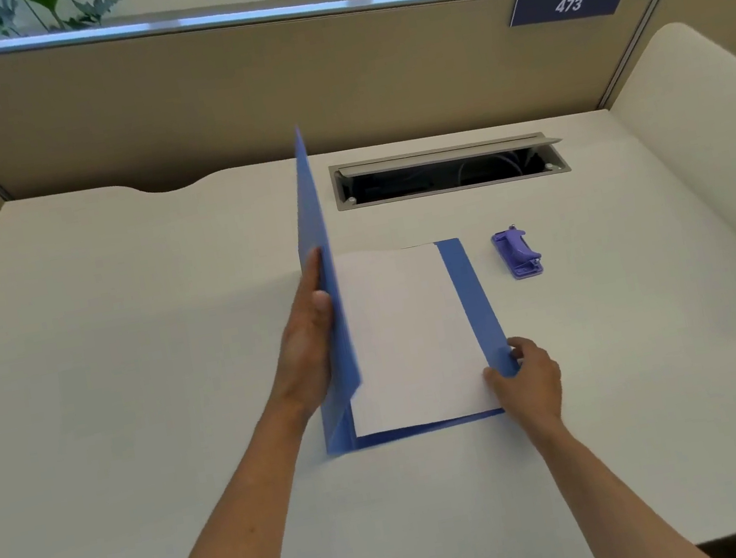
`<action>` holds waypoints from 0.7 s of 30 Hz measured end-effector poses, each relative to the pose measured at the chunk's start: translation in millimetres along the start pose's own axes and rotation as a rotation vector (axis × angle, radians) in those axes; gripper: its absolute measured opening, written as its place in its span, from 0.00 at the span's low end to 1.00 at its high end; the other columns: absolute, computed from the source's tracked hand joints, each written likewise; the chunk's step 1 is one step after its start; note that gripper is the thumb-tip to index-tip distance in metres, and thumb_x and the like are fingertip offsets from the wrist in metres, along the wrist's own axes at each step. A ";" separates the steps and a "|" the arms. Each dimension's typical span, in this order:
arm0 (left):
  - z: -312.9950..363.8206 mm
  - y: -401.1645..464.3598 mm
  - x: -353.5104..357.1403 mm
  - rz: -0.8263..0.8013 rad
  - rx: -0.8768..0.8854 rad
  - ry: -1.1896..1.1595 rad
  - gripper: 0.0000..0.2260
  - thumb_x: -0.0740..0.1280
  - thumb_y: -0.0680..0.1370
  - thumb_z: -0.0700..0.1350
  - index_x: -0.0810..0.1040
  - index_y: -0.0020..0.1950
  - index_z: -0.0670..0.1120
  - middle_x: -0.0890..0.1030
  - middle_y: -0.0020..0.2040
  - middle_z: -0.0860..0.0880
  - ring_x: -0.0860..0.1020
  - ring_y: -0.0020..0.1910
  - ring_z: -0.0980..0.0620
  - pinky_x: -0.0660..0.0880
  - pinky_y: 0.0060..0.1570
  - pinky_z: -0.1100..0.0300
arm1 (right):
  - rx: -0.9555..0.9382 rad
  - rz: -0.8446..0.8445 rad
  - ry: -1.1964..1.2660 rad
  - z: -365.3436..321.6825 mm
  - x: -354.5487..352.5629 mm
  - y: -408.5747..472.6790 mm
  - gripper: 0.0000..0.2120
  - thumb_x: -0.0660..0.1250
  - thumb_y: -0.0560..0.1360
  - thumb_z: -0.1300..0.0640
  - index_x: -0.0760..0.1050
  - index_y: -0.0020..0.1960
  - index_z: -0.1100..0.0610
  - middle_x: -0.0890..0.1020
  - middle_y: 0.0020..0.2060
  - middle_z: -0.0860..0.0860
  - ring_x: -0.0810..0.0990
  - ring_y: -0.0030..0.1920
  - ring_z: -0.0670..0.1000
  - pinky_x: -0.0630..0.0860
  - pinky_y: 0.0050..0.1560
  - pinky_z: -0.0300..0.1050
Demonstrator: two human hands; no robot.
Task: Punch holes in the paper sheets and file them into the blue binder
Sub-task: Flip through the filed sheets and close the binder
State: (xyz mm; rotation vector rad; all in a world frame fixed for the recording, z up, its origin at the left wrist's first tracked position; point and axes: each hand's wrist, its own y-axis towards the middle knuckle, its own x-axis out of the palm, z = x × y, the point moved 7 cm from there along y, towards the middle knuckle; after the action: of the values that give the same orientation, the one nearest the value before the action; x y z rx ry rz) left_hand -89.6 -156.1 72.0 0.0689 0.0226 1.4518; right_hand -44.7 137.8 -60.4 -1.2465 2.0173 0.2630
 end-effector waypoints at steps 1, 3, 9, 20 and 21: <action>-13.0 -1.4 1.8 -0.010 -0.035 0.056 0.33 0.58 0.71 0.74 0.59 0.73 0.65 0.60 0.76 0.64 0.59 0.74 0.65 0.59 0.74 0.60 | 0.000 -0.003 0.048 0.4 1.9 -2.6 0.22 0.73 0.72 0.58 0.74 0.65 0.59 0.81 0.56 0.55 0.80 0.54 0.57 0.78 0.54 0.55; -36.7 -6.3 3.6 -0.033 -0.081 0.257 0.32 0.56 0.72 0.73 0.57 0.74 0.67 0.57 0.77 0.63 0.54 0.76 0.63 0.53 0.77 0.53 | 0.038 -0.001 0.136 -1.0 0.6 -6.7 0.18 0.70 0.76 0.53 0.76 0.64 0.58 0.82 0.54 0.54 0.80 0.54 0.55 0.77 0.56 0.51; -85.5 -18.3 3.4 -0.074 -0.164 0.839 0.38 0.51 0.70 0.73 0.57 0.77 0.59 0.54 0.79 0.57 0.49 0.79 0.53 0.51 0.76 0.44 | 0.247 -0.193 0.439 2.4 -5.1 5.0 0.25 0.54 0.79 0.34 0.78 0.56 0.52 0.86 0.47 0.51 0.84 0.49 0.53 0.77 0.57 0.54; -122.7 -35.7 1.7 -0.030 -0.143 1.200 0.35 0.51 0.75 0.70 0.62 0.77 0.54 0.56 0.79 0.54 0.51 0.79 0.52 0.72 0.57 0.49 | -0.214 -0.171 -0.002 -23.4 24.8 -7.0 0.18 0.66 0.80 0.54 0.74 0.69 0.57 0.79 0.62 0.55 0.77 0.60 0.56 0.72 0.61 0.49; -124.3 -37.7 0.2 -0.020 -0.140 1.214 0.35 0.50 0.74 0.70 0.63 0.77 0.53 0.57 0.79 0.53 0.52 0.79 0.52 0.72 0.56 0.49 | -0.268 -0.155 -0.070 -24.3 30.6 -9.0 0.19 0.66 0.79 0.56 0.74 0.69 0.59 0.79 0.61 0.57 0.76 0.61 0.59 0.72 0.62 0.51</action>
State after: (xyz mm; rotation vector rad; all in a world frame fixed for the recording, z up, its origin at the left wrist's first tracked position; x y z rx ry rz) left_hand -59.3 -156.1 -54.3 -0.9253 0.9012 1.2794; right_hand -56.7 99.5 -62.2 -1.5282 1.8583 0.5075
